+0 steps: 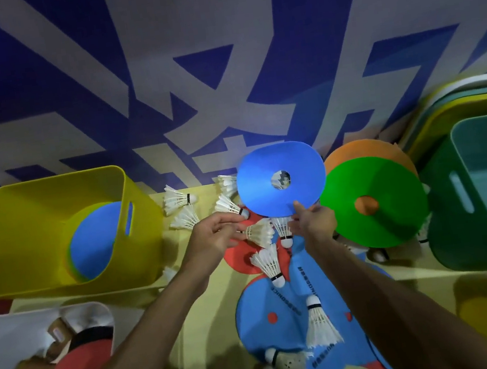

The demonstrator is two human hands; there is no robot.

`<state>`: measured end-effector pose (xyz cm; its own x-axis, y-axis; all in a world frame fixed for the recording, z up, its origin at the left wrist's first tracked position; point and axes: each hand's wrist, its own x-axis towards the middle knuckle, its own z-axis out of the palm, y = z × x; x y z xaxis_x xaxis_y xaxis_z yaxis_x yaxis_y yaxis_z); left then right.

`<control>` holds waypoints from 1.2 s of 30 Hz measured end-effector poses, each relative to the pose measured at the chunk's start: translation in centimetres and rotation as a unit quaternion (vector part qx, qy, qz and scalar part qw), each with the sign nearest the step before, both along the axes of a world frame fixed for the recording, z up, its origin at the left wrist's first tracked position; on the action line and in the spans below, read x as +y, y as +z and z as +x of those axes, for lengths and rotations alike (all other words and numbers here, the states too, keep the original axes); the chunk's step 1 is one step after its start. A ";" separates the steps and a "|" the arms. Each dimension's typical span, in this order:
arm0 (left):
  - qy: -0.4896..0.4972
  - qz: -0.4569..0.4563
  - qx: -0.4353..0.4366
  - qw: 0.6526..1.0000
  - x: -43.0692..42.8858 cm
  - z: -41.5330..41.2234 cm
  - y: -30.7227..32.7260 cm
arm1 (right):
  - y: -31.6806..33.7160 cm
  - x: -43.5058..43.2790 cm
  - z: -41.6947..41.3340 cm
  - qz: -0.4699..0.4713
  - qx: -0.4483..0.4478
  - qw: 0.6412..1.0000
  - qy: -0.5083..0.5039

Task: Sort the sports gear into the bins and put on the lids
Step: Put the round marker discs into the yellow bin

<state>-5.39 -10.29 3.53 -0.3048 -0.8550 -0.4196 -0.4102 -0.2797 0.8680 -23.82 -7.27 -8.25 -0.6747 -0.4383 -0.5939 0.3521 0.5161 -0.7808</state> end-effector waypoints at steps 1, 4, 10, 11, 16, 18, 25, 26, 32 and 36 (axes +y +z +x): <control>0.009 0.003 0.002 1.000 0.1 -0.2 -0.1 | 0.4 -0.1 0.1 0.004 0.010 1.000 -0.004; 0.021 0.016 0.013 1.000 0.5 -1.3 -0.5 | 0.8 0.1 0.1 -0.018 0.039 0.999 -0.001; 0.023 0.053 0.023 0.998 1.6 -3.1 -1.3 | -1.2 2.0 -2.2 -0.029 0.104 0.994 0.021; 0.020 0.055 0.022 0.998 1.7 -3.3 -1.4 | 0.5 2.8 -2.4 -0.037 0.117 0.992 0.019; -0.006 0.065 0.004 0.998 2.7 -4.4 -2.3 | 3.9 6.1 -4.0 -0.089 0.189 0.978 -0.016; -0.031 0.068 -0.008 0.997 3.2 -5.3 -2.7 | 4.6 7.3 -5.0 -0.107 0.193 0.974 -0.045; -0.054 0.100 -0.045 0.993 4.1 -10.4 -5.8 | 7.3 10.1 -7.7 -0.121 0.216 0.963 -0.104; -0.051 0.099 -0.050 0.993 4.2 -11.2 -6.2 | 7.3 10.3 -7.9 -0.122 0.218 0.962 -0.108; -0.003 0.142 -0.052 0.988 4.6 -15.0 -8.1 | 7.8 11.7 -8.7 -0.107 0.198 0.966 -0.125; 0.045 0.217 -0.026 0.975 4.8 -16.6 -9.0 | 8.3 12.7 -8.7 -0.103 0.175 0.971 -0.129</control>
<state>-22.00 -5.49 -5.52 -0.2057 -0.6153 -0.7610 -0.4064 -0.6537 0.6384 -32.48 5.39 0.02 -0.9227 -0.3124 -0.2258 0.1433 0.2655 -0.9534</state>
